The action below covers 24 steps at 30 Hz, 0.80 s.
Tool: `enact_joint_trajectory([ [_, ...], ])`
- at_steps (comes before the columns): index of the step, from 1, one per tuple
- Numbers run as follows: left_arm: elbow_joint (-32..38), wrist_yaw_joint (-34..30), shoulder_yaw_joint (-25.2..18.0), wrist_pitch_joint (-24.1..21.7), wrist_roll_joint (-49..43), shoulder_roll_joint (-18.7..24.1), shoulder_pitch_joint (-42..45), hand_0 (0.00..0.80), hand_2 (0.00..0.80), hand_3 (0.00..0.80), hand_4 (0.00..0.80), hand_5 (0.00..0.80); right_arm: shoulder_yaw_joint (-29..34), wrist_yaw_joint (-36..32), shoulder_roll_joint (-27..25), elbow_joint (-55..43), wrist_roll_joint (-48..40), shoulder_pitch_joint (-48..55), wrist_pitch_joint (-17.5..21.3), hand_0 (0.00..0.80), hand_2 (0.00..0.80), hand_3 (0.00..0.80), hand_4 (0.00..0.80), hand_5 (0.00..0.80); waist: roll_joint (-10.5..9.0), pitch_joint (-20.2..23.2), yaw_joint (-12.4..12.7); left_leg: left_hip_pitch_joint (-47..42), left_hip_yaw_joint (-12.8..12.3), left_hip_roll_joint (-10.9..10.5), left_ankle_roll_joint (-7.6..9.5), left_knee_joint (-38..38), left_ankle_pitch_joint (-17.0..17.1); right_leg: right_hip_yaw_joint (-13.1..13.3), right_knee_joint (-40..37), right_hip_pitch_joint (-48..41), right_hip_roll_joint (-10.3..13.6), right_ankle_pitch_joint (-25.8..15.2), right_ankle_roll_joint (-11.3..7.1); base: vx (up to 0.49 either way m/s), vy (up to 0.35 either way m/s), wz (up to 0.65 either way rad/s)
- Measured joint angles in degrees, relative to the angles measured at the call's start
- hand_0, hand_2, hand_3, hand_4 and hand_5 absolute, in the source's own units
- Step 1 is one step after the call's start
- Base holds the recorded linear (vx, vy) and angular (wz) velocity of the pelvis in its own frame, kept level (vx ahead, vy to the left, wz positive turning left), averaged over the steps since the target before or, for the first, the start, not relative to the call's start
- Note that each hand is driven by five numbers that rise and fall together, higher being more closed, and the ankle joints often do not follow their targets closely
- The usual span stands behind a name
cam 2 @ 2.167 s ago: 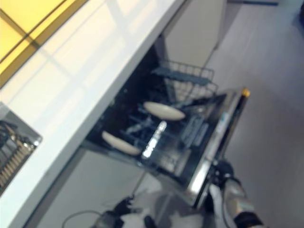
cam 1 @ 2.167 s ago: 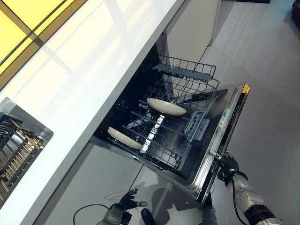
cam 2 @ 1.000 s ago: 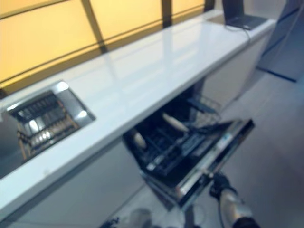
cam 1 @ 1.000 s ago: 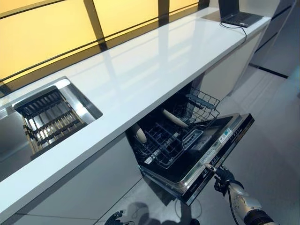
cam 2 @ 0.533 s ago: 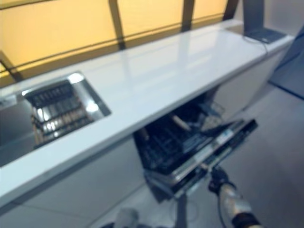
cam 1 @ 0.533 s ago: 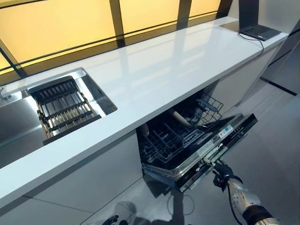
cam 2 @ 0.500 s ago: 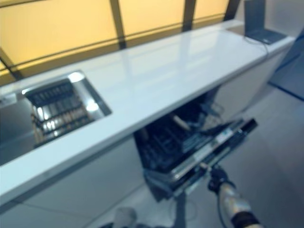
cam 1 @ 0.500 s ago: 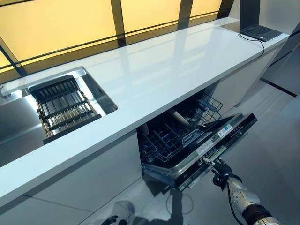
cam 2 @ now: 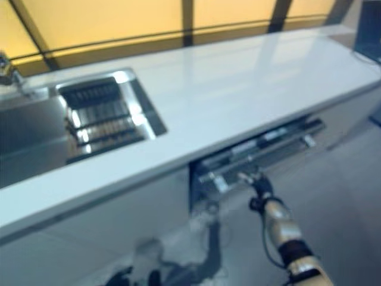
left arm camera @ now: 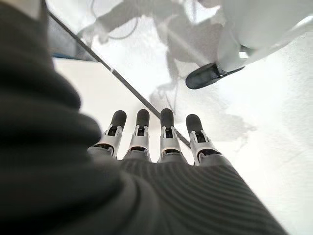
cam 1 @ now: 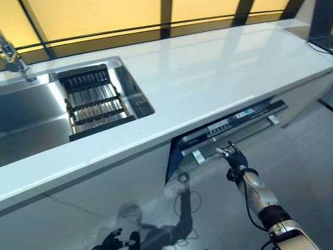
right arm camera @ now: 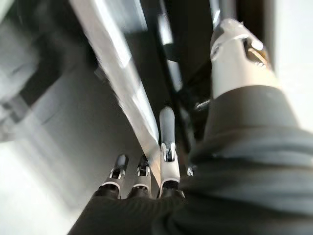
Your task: Take plates into dishwasher
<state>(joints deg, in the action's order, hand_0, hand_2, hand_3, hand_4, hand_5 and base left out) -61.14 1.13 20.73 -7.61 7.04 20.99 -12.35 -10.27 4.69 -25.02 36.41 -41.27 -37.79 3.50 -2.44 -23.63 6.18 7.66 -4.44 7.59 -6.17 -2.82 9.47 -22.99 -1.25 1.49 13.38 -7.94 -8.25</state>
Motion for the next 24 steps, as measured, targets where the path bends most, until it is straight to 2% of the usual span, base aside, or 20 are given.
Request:
enact_joint_trajectory([
  [2, -0.09, -0.13, -0.08, 0.02, -0.88, 0.26, 0.07, 0.000, 0.000, 0.000, 0.000, 0.000, 1.57, 0.22, 0.16, 0.19, -0.51, -0.08, 0.04, 0.000, 0.000, 0.000, 0.000, 0.000, -0.11, -0.64, 0.76, -0.08, 0.29, 0.07, 0.08, -0.01, -0.04, 0.01, 1.23, -0.11, 0.20, -0.01, 0.03, 0.066, -0.090, 0.21],
  [8, -0.86, -0.75, -1.81, 0.00, -1.86, 0.55, 0.15, 0.000, 0.000, 0.000, 0.000, 0.000, 1.61, 0.66, -0.05, 0.19, 0.34, 0.89, 0.15, 0.000, 0.000, 0.000, 0.000, 0.000, -0.28, -1.09, 0.79, -0.05, 0.51, 0.29, 0.32, 0.31, -0.22, 0.03, 3.52, -0.04, 0.69, -0.01, 0.04, 0.025, -0.057, 0.11],
  [14, -0.85, -0.74, -1.84, -0.06, -1.99, 0.50, 0.38, 0.000, 0.000, 0.000, 0.000, 0.000, 1.38, 1.14, -0.02, 0.19, 8.66, 0.98, 0.15, 0.000, 0.000, 0.000, 0.000, 0.000, -0.59, -1.24, 0.94, 0.05, 0.46, 0.62, 0.34, 0.55, -0.20, 0.03, 3.64, -0.04, 0.38, 0.00, 0.05, 0.005, -0.073, 0.01],
  [21, -0.54, -0.71, -2.56, -0.06, -4.07, 0.70, 0.15, 0.000, 0.000, 0.000, 0.000, 0.000, 1.08, 1.22, -0.02, 0.02, 11.17, 1.53, 0.15, 0.000, 0.000, 0.000, 0.000, 0.000, -1.79, -1.59, 0.94, -0.31, 0.52, 0.70, 0.37, 0.58, -0.15, 0.38, 3.89, -0.29, 0.19, -0.01, 0.05, -0.018, -0.060, 0.01],
  [24, -0.45, -0.55, -4.21, -0.05, -4.09, 0.95, 0.42, 0.000, 0.000, 0.000, 0.000, 0.000, 0.75, 1.32, -0.02, 0.00, 12.88, 2.22, 0.05, 0.000, 0.000, 0.000, 0.000, 0.000, -2.08, -1.54, 0.92, -1.41, 0.42, 0.78, 0.49, 0.08, -0.06, 0.54, 3.89, -1.15, 0.15, -0.02, 0.04, -0.085, -0.142, 0.01],
])
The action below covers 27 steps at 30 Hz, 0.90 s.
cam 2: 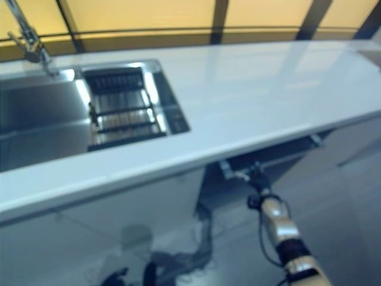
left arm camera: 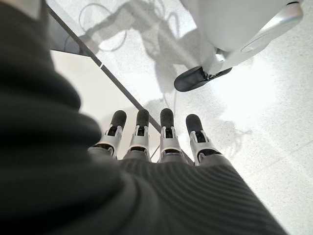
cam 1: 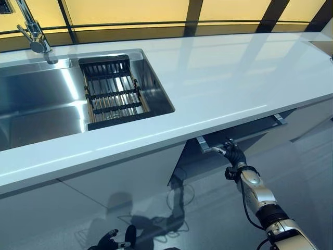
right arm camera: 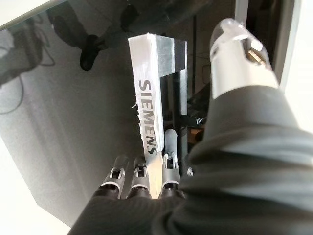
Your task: Take plates into dishwasher
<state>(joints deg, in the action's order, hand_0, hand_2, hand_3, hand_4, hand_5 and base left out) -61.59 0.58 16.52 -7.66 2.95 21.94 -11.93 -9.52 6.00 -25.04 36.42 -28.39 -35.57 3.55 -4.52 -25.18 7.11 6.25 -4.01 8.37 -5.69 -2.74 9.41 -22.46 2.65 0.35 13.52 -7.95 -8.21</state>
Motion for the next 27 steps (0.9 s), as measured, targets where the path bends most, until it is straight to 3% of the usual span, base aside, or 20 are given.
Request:
enact_joint_trajectory([
  [2, 0.29, 0.26, -0.51, 0.01, -0.07, 0.31, 0.33, 0.000, 0.000, 0.000, 0.000, 0.000, -0.25, 0.00, 0.00, -0.30, 0.64, 0.78, -0.33, 0.000, 0.000, 0.000, 0.000, 0.000, -0.29, 0.22, 0.01, -0.82, -0.06, 0.05, 0.03, -0.60, 0.03, 0.44, -0.01, -0.42, -0.15, 0.00, 0.00, -0.106, -0.181, 0.03],
  [6, 1.42, 1.46, -1.36, 0.67, -0.47, 2.14, 0.53, 0.000, 0.000, 0.000, 0.000, 0.000, -0.40, 0.75, -0.16, -4.63, 5.15, 5.59, -1.32, 0.000, 0.000, 0.000, 0.000, 0.000, -0.89, 0.90, -1.08, -0.94, 2.57, 0.34, -0.40, -0.66, 0.49, 7.65, -0.85, -2.26, -1.25, 0.04, -0.01, -0.183, -0.260, 0.28],
  [8, 1.65, 2.12, -1.98, 0.89, -0.44, 3.00, 0.57, 0.000, 0.000, 0.000, 0.000, 0.000, -0.89, 0.83, -0.17, -5.89, 8.28, 7.80, -1.73, 0.000, 0.000, 0.000, 0.000, 0.000, -1.18, 1.85, -1.32, -0.98, 3.88, 0.38, -0.46, -0.68, 0.57, 9.32, -1.78, -3.47, -1.53, 0.83, -0.98, -0.248, -0.279, 0.35],
  [13, 2.73, 2.99, -3.50, 0.69, -0.42, 3.82, 1.41, 0.000, 0.000, 0.000, 0.000, 0.000, -2.46, 0.75, -0.89, -7.21, 17.23, 10.17, -2.54, 0.000, 0.000, 0.000, 0.000, 0.000, -1.36, 4.15, -0.12, -1.64, 4.34, 0.05, -1.30, -0.88, 0.94, 9.48, -7.48, -7.96, -1.83, 4.27, -2.66, -0.183, -0.182, 0.11],
  [16, 3.92, 2.98, -4.54, 0.45, -0.05, 1.87, 3.39, 0.000, 0.000, 0.000, 0.000, 0.000, -2.41, 0.76, -2.32, -11.23, 19.91, 12.85, -2.56, 0.000, 0.000, 0.000, 0.000, 0.000, 0.86, 5.52, -0.28, -1.86, 4.72, 1.57, -2.23, -0.81, 1.63, 9.69, -7.41, -8.97, -3.51, 6.22, -2.15, -0.185, -0.203, 0.15],
  [21, 4.08, 2.91, -4.76, -1.00, 0.19, -2.82, 11.18, 0.000, 0.000, 0.000, 0.000, 0.000, -1.34, -0.56, -5.90, -21.09, 22.23, 19.65, 1.79, 0.000, 0.000, 0.000, 0.000, 0.000, 4.71, 12.20, -2.57, -3.67, 4.22, 4.29, -2.31, -0.51, 0.98, 10.98, -5.98, -10.53, -6.39, 8.57, -0.67, -0.182, -0.125, 0.11],
  [24, 4.36, 2.75, -4.82, -2.26, 0.30, -4.77, 12.78, 0.000, 0.000, 0.000, 0.000, 0.000, 0.95, -1.54, -6.46, -21.67, 22.08, 25.86, 4.15, 0.000, 0.000, 0.000, 0.000, 0.000, 6.77, 14.24, -4.09, -3.39, 3.42, 4.68, 2.26, -0.51, -0.98, 11.89, -1.66, -9.28, -6.94, 11.15, 0.30, -0.222, -0.049, 0.29],
  [27, 4.42, 2.81, -5.66, -3.20, 0.35, -5.65, 13.96, 0.000, 0.000, 0.000, 0.000, 0.000, 0.95, -3.30, -6.47, -22.37, 21.90, 30.25, 4.98, 0.000, 0.000, 0.000, 0.000, 0.000, 8.20, 15.50, -4.74, -2.14, 3.30, 4.45, 2.09, 0.17, -7.95, 12.97, 0.60, -6.55, -6.77, 11.81, 1.29, -0.208, -0.027, 0.01],
])
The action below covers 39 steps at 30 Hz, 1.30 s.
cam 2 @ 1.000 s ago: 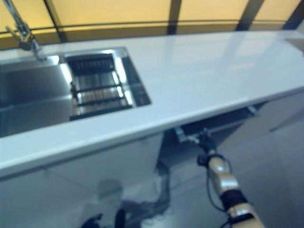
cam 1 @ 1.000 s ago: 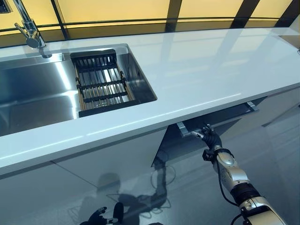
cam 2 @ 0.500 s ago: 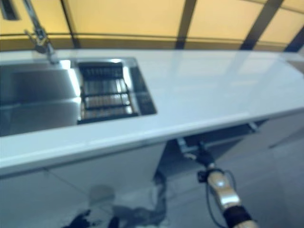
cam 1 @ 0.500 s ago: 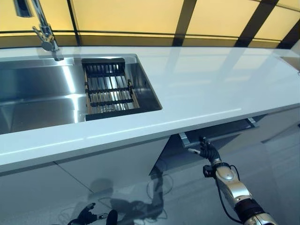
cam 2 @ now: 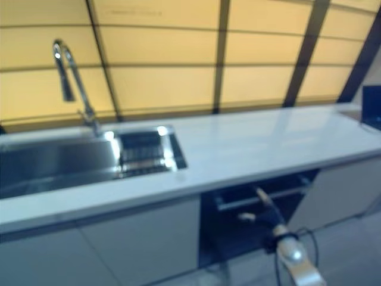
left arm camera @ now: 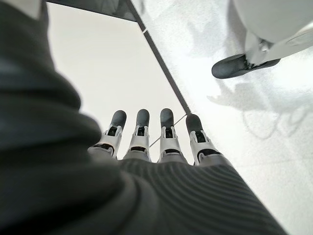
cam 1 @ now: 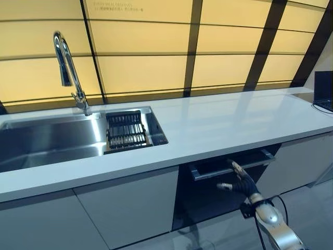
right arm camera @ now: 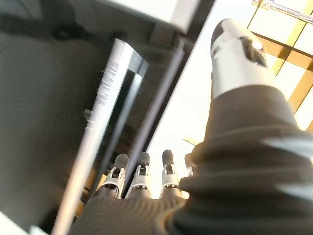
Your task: Take plates into dishwasher
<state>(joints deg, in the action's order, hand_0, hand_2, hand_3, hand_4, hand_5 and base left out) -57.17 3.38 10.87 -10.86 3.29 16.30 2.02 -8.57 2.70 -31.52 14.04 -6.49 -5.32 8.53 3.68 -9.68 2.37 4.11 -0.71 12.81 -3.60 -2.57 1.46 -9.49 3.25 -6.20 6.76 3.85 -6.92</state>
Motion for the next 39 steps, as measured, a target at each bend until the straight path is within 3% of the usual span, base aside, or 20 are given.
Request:
enact_joint_trajectory([
  [3, 0.12, 0.08, -1.95, -0.14, 0.02, -1.82, 1.57, 0.000, 0.000, 0.000, 0.000, 0.000, 0.38, -1.82, -0.34, -0.05, -0.53, 3.76, 0.03, 0.000, 0.000, 0.000, 0.000, 0.000, -0.13, 0.68, 0.26, -0.12, -0.82, -4.38, 1.80, 9.40, -0.24, 0.02, -1.38, 0.04, 3.06, -1.64, -0.20, -0.203, 0.020, -0.33],
  [5, -0.11, 0.37, -4.48, -0.64, 0.68, -2.67, 3.90, 0.000, 0.000, 0.000, 0.000, 0.000, 0.72, -2.77, -0.48, 0.56, -0.78, 4.55, 0.11, 0.000, 0.000, 0.000, 0.000, 0.000, 1.92, 2.57, -1.45, -0.47, -0.89, -4.76, -3.66, 9.02, 1.70, 0.22, -0.20, 1.74, 2.56, -1.40, -1.31, -0.236, 0.067, -0.24],
  [9, -0.35, 0.42, -7.66, -2.04, 2.06, -2.46, 3.61, 0.000, 0.000, 0.000, 0.000, 0.000, 1.20, -3.55, 0.67, 3.64, -1.03, 4.46, 0.12, 0.000, 0.000, 0.000, 0.000, 0.000, 0.80, 3.05, -1.51, 2.06, -0.42, -4.60, -5.33, 8.91, 5.24, 0.90, 5.97, 6.77, 2.57, 0.55, -0.38, -0.187, 0.149, 0.04],
  [10, -0.66, 0.43, -7.75, -2.26, 2.12, -2.14, 3.65, 0.000, 0.000, 0.000, 0.000, 0.000, 1.33, -3.60, 1.57, 4.51, -1.02, 4.42, 0.12, 0.000, 0.000, 0.000, 0.000, 0.000, -0.02, 3.51, -1.51, 2.62, 0.03, -4.80, -7.36, 7.33, 7.56, 0.91, 6.29, 7.84, 2.78, 0.50, 0.01, -0.153, 0.195, 0.30],
  [11, -0.89, 0.35, -7.82, -2.36, 2.12, -1.69, 3.07, 0.000, 0.000, 0.000, 0.000, 0.000, 1.39, -3.69, 2.56, 5.15, -1.01, 4.57, 0.12, 0.000, 0.000, 0.000, 0.000, 0.000, -2.10, 3.69, -1.91, 3.73, 1.33, -5.69, -11.49, 5.41, 11.59, 0.68, 6.20, 9.34, 4.45, -0.26, 1.10, -0.175, 0.258, 0.29],
  [12, -2.18, 0.21, -8.34, -2.32, 2.23, -1.54, 2.49, 0.000, 0.000, 0.000, 0.000, 0.000, 1.69, -3.80, 4.24, 6.24, -1.00, 5.06, 0.02, 0.000, 0.000, 0.000, 0.000, 0.000, -5.33, 3.71, -1.65, 6.71, 0.69, -8.97, -5.66, 17.24, 5.48, -0.68, 5.35, 9.69, 8.47, -1.92, 1.31, -0.184, 0.290, 0.03],
  [13, -2.65, 0.05, -8.40, -2.32, 2.26, -1.41, 3.12, 0.000, 0.000, 0.000, 0.000, 0.000, 1.71, -4.22, 4.94, 6.24, -0.90, 5.89, 0.04, 0.000, 0.000, 0.000, 0.000, 0.000, -6.79, 3.88, -0.82, 6.51, 0.45, -10.54, -3.97, 23.43, 1.66, -0.72, 3.32, 9.02, 9.83, -3.52, 1.72, -0.183, 0.306, -0.26],
  [15, -2.80, 0.02, -9.63, -2.35, 2.48, -1.17, 5.50, 0.000, 0.000, 0.000, 0.000, 0.000, 2.08, -4.81, 5.20, 6.28, 0.23, 7.38, 0.06, 0.000, 0.000, 0.000, 0.000, 0.000, -6.50, 4.74, -2.03, 1.93, 0.86, -10.75, -2.80, 29.73, -4.24, -1.44, -2.84, 5.14, 10.17, -7.47, -0.79, -0.223, 0.408, -0.09],
  [17, -2.56, 0.03, -9.87, -2.90, 2.55, -0.43, 4.44, 0.000, 0.000, 0.000, 0.000, 0.000, 2.93, -5.10, 4.69, 7.06, 0.84, 8.82, -0.19, 0.000, 0.000, 0.000, 0.000, 0.000, -5.74, 6.16, -4.19, 0.86, 0.89, -11.72, -2.62, 20.16, -4.82, 0.39, -4.70, 5.97, 9.13, -7.42, -1.27, -0.243, 0.477, 0.70],
  [18, -1.91, 0.00, -9.79, -3.58, 2.60, -0.45, 3.24, 0.000, 0.000, 0.000, 0.000, 0.000, 3.52, -5.54, 3.35, 7.37, 1.60, 8.99, -0.58, 0.000, 0.000, 0.000, 0.000, 0.000, -4.31, 6.59, -5.02, -0.73, 0.76, -10.56, -2.80, 11.72, -5.80, 0.25, -5.36, 6.85, 7.69, -7.66, -1.41, -0.209, 0.408, 1.02],
  [20, -1.31, -0.07, -9.90, -3.84, 2.90, 1.24, 0.78, 0.000, 0.000, 0.000, 0.000, 0.000, 3.92, -5.88, 4.13, 11.35, 3.05, 8.01, -1.84, 0.000, 0.000, 0.000, 0.000, 0.000, -7.04, 6.00, -5.16, -1.50, -2.10, -11.08, 0.17, 8.19, -6.08, 0.81, -7.02, 7.25, 9.81, -10.50, -2.53, -0.233, 0.444, 0.76],
  [22, -0.68, -0.16, -8.66, -3.41, 3.18, 1.82, 0.52, 0.000, 0.000, 0.000, 0.000, 0.000, 3.13, -5.34, 4.26, 16.11, 4.10, 9.17, -3.19, 0.000, 0.000, 0.000, 0.000, 0.000, -8.01, 5.56, -4.32, -0.63, -5.38, -11.07, 0.03, 14.22, -7.42, -1.09, -6.90, 4.15, 12.34, -11.67, -3.96, -0.255, 0.510, 0.43],
  [24, -0.32, -0.25, -7.33, -3.27, 3.18, 3.02, 0.59, 0.000, 0.000, 0.000, 0.000, 0.000, 2.50, -5.07, 4.99, 17.95, 4.08, 10.58, -3.83, 0.000, 0.000, 0.000, 0.000, 0.000, -8.86, 6.21, -4.40, -0.47, -5.27, -12.91, 1.25, 13.71, -7.10, -1.25, -6.23, 3.87, 14.19, -11.10, -3.13, -0.239, 0.519, 0.52],
  [26, -0.26, -0.88, -5.64, -2.80, 3.16, 5.50, -1.35, 0.000, 0.000, 0.000, 0.000, 0.000, 3.88, -3.93, 7.30, 20.54, 4.05, 12.46, -3.93, 0.000, 0.000, 0.000, 0.000, 0.000, -11.89, 6.49, -4.88, -0.30, -6.19, -15.54, 3.43, 11.30, -5.40, -2.51, -5.48, 4.91, 16.36, -10.02, -1.83, -0.249, 0.528, 0.76],
  [27, -0.30, -0.92, -5.11, -2.72, 3.13, 5.55, -2.46, 0.000, 0.000, 0.000, 0.000, 0.000, 4.24, -3.50, 7.18, 21.90, 4.01, 12.94, -3.90, 0.000, 0.000, 0.000, 0.000, 0.000, -11.95, 5.47, -5.17, 2.02, -6.91, -15.97, 6.09, 19.11, -8.42, -2.71, -4.64, 4.82, 17.09, -10.08, -4.75, -0.183, 0.374, 0.58],
  [28, -0.40, -1.15, -4.91, -2.63, 3.02, 5.05, -2.54, 0.000, 0.000, 0.000, 0.000, 0.000, 4.59, -3.08, 6.92, 23.45, 3.88, 12.56, -3.92, 0.000, 0.000, 0.000, 0.000, 0.000, -10.65, 4.82, -5.27, 3.63, -6.78, -15.17, 4.12, 22.10, -11.57, -3.18, -3.68, 4.00, 16.96, -10.85, -6.02, -0.156, 0.310, 0.41],
  [30, -0.89, -1.09, -4.87, -2.53, 3.01, 4.68, -2.43, 0.000, 0.000, 0.000, 0.000, 0.000, 4.57, -3.32, 7.36, 26.45, 3.42, 12.29, -3.94, 0.000, 0.000, 0.000, 0.000, 0.000, -9.22, 3.60, -5.24, 2.15, -5.19, -15.48, 5.36, 20.38, -10.78, -3.24, 3.37, 7.10, 17.60, -12.30, -6.33, -0.146, 0.240, 0.28],
  [32, -1.22, -0.97, -5.10, -2.25, 3.06, 5.51, -1.88, 0.000, 0.000, 0.000, 0.000, 0.000, 4.20, -3.56, 7.86, 29.62, 3.27, 12.23, -3.92, 0.000, 0.000, 0.000, 0.000, 0.000, -8.60, 3.08, -4.18, -1.82, -5.06, -15.03, 6.29, 12.72, -6.60, -2.46, 3.57, 10.29, 14.74, -12.46, -6.25, -0.203, 0.222, 0.12],
  [34, -2.26, -1.06, -5.29, -1.93, 3.06, 6.49, -1.62, 0.000, 0.000, 0.000, 0.000, 0.000, 4.26, -3.41, 8.41, 31.64, 3.00, 11.86, -3.76, 0.000, 0.000, 0.000, 0.000, 0.000, -8.75, 3.21, -2.94, -2.97, -4.81, -14.94, 6.49, 8.40, -4.37, -3.12, 4.03, 11.43, 10.90, -16.72, -4.04, -0.158, 0.120, 0.15],
  [39, -3.87, -1.13, -5.51, -0.64, 3.04, 7.78, -0.03, 0.000, 0.000, 0.000, 0.000, 0.000, 4.08, -3.24, 9.59, 37.00, 2.30, 9.23, -2.67, 0.000, 0.000, 0.000, 0.000, 0.000, -7.75, 3.13, -1.35, -6.16, -3.55, -13.34, 6.12, 1.07, -0.46, -1.16, 2.49, 10.98, 8.29, -19.53, -3.18, -0.094, 0.020, 0.13],
])
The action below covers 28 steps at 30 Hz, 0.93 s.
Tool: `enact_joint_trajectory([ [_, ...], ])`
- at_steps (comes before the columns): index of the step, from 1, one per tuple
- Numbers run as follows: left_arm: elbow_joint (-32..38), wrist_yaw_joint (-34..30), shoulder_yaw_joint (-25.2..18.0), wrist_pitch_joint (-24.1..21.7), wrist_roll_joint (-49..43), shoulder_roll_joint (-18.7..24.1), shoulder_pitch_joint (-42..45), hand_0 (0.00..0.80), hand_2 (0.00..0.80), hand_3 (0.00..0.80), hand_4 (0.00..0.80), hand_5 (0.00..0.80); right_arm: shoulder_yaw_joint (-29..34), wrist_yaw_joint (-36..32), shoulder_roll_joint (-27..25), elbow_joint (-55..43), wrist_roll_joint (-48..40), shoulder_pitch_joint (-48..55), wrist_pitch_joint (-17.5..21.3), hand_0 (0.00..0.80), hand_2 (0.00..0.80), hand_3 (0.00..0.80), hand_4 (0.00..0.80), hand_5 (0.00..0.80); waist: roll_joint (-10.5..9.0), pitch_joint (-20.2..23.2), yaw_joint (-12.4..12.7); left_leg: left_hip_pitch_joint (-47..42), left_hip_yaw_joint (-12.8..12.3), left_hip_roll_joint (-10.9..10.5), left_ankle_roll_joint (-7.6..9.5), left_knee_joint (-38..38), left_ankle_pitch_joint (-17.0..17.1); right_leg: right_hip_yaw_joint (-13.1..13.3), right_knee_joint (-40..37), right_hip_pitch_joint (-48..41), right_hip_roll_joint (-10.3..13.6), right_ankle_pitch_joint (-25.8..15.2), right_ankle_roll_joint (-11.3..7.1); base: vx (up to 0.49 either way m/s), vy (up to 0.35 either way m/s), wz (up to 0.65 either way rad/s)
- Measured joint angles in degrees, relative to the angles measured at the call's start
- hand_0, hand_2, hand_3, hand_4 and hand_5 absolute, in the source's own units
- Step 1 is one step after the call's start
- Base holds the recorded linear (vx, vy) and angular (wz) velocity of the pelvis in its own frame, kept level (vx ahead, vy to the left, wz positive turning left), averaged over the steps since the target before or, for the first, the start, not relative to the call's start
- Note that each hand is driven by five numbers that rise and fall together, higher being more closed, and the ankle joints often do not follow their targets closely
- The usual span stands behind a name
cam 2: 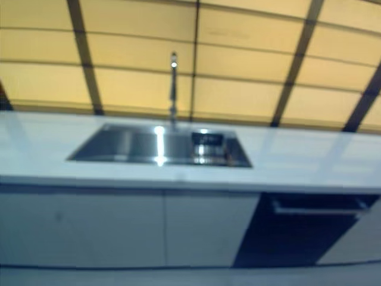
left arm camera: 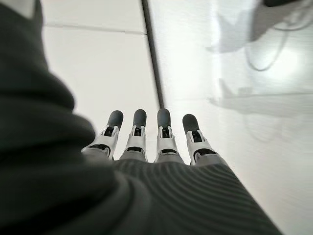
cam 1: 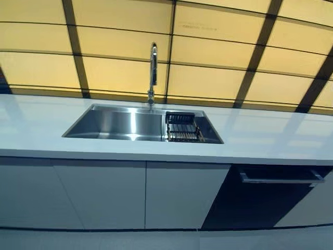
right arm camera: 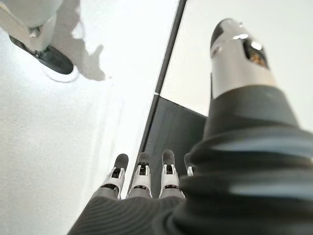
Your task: Take plates into dishwasher
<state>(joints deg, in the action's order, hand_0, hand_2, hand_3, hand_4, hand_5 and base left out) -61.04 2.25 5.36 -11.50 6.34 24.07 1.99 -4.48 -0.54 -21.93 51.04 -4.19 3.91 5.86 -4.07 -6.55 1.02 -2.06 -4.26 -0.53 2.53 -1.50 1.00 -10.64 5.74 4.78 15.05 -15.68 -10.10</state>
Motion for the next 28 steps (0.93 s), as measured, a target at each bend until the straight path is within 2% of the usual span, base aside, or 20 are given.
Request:
enact_joint_trajectory([
  [2, -1.23, 0.07, 0.01, 0.64, -0.03, 0.14, 0.99, 0.000, 0.000, 0.000, 0.000, 0.000, -0.01, 0.17, 0.92, 1.36, -0.51, -0.56, 0.49, 0.000, 0.000, 0.000, 0.000, 0.000, -0.15, 0.55, -0.02, -1.56, 0.47, 0.65, -0.62, -3.12, 1.42, 0.85, -1.96, -1.48, -1.07, 0.53, -0.35, -0.074, -0.062, 0.09],
  [4, -1.34, 0.11, 0.06, 1.06, -0.07, -0.10, 1.89, 0.000, 0.000, 0.000, 0.000, 0.000, -0.72, 0.16, 1.63, 2.19, -1.02, -0.49, 0.76, 0.000, 0.000, 0.000, 0.000, 0.000, -0.83, 1.31, -0.03, -2.34, 0.52, 1.08, -1.39, -3.41, 1.46, 0.84, -4.34, -3.14, -1.86, 1.24, -0.87, -0.108, -0.099, -0.03],
  [8, -1.36, 0.13, 0.04, 1.07, -0.09, -0.36, 1.95, 0.000, 0.000, 0.000, 0.000, 0.000, -0.80, -0.33, 2.71, 3.81, -1.03, -1.09, 1.11, 0.000, 0.000, 0.000, 0.000, 0.000, -1.35, 3.22, -0.17, -2.34, -0.84, 2.05, -2.93, -3.40, 0.91, 0.82, -8.35, -4.61, -3.20, 2.34, -0.43, -0.123, -0.182, -0.20],
  [10, -1.37, 0.22, 0.04, 1.07, -0.07, -0.08, 1.95, 0.000, 0.000, 0.000, 0.000, 0.000, -1.32, -0.47, 3.54, 4.65, -1.03, -0.71, 1.18, 0.000, 0.000, 0.000, 0.000, 0.000, -2.27, 4.38, -0.18, -2.30, -1.61, 2.02, -3.66, -3.43, 0.72, 0.83, -9.81, -5.11, -3.30, 3.91, 0.28, -0.092, -0.171, -0.20],
  [12, -1.38, 0.21, 0.07, 1.04, -0.06, 0.37, 1.83, 0.000, 0.000, 0.000, 0.000, 0.000, -3.08, -0.67, 4.60, 5.99, -1.01, -0.39, 1.27, 0.000, 0.000, 0.000, 0.000, 0.000, -4.14, 5.76, -0.15, -2.35, -2.01, 1.81, -4.95, -3.66, 0.66, 0.89, -10.66, -5.78, -3.41, 8.30, 2.39, -0.111, -0.225, -0.13],
  [13, -1.51, 0.09, 0.20, 1.00, -0.06, -0.35, 1.59, 0.000, 0.000, 0.000, 0.000, 0.000, -3.12, -1.08, 4.83, 6.86, -1.03, -0.14, 1.29, 0.000, 0.000, 0.000, 0.000, 0.000, -3.23, 6.10, -0.37, -2.38, -1.71, 3.02, -5.90, -3.66, 0.84, 1.27, -10.60, -5.96, -5.00, 8.96, 2.91, -0.107, -0.244, 0.01],
  [16, -1.52, 0.13, 0.53, 0.92, -0.03, -2.19, 1.53, 0.000, 0.000, 0.000, 0.000, 0.000, -3.13, -1.73, 4.70, 8.95, -1.03, 0.43, 1.31, 0.000, 0.000, 0.000, 0.000, 0.000, -0.91, 6.26, -0.32, -2.48, -1.21, 5.58, -6.25, -3.26, 0.96, 1.37, -10.83, -6.43, -7.83, 9.51, 4.69, -0.091, -0.190, 0.05],
  [19, -1.54, 0.08, 1.23, 0.90, -0.03, -4.24, 1.20, 0.000, 0.000, 0.000, 0.000, 0.000, -3.13, -1.85, 4.19, 10.16, -1.03, 0.69, 1.31, 0.000, 0.000, 0.000, 0.000, 0.000, 1.36, 5.69, -0.27, -2.32, -0.22, 7.10, -6.37, -2.39, 1.03, 1.18, -10.87, -7.27, -9.53, 9.92, 5.84, -0.077, -0.110, 0.15],
  [21, -1.90, 0.00, 2.39, 0.88, -0.05, -5.26, 0.81, 0.000, 0.000, 0.000, 0.000, 0.000, -3.12, -1.75, 3.58, 10.76, -1.16, 0.67, 1.31, 0.000, 0.000, 0.000, 0.000, 0.000, 2.51, 4.99, -0.24, -2.20, 0.68, 7.52, -6.63, -1.68, 0.81, 1.17, -10.89, -7.81, -10.02, 10.31, 6.45, -0.055, -0.035, 0.19],
  [22, -2.81, -0.12, 2.69, 0.86, -0.04, -6.45, 0.69, 0.000, 0.000, 0.000, 0.000, 0.000, -3.10, -1.70, 2.83, 11.53, -1.59, 0.64, 1.31, 0.000, 0.000, 0.000, 0.000, 0.000, 3.68, 4.62, -0.23, -2.14, 1.47, 7.63, -6.96, -0.99, 0.56, 1.24, -10.88, -7.93, -10.31, 10.43, 6.64, -0.049, 0.016, 0.09],
  [25, -4.20, -0.27, 3.25, 0.93, -0.03, -7.98, 0.76, 0.000, 0.000, 0.000, 0.000, 0.000, -3.03, -1.60, 1.60, 13.60, -2.08, 0.63, 1.30, 0.000, 0.000, 0.000, 0.000, 0.000, 5.33, 4.23, -0.20, -2.04, 1.56, 7.72, -7.67, -0.72, 0.03, 1.46, -10.82, -8.39, -10.36, 10.45, 6.67, -0.007, 0.043, 0.03],
  [28, -5.58, -0.63, 3.42, 0.94, -0.03, -7.97, 0.87, 0.000, 0.000, 0.000, 0.000, 0.000, -2.97, -1.65, 1.54, 14.79, -2.07, 0.57, 1.32, 0.000, 0.000, 0.000, 0.000, 0.000, 5.49, 4.21, -0.21, -2.09, 1.71, 7.72, -7.66, -1.08, 0.04, 1.76, -10.82, -8.41, -10.49, 10.45, 6.67, 0.024, 0.029, 0.01],
])
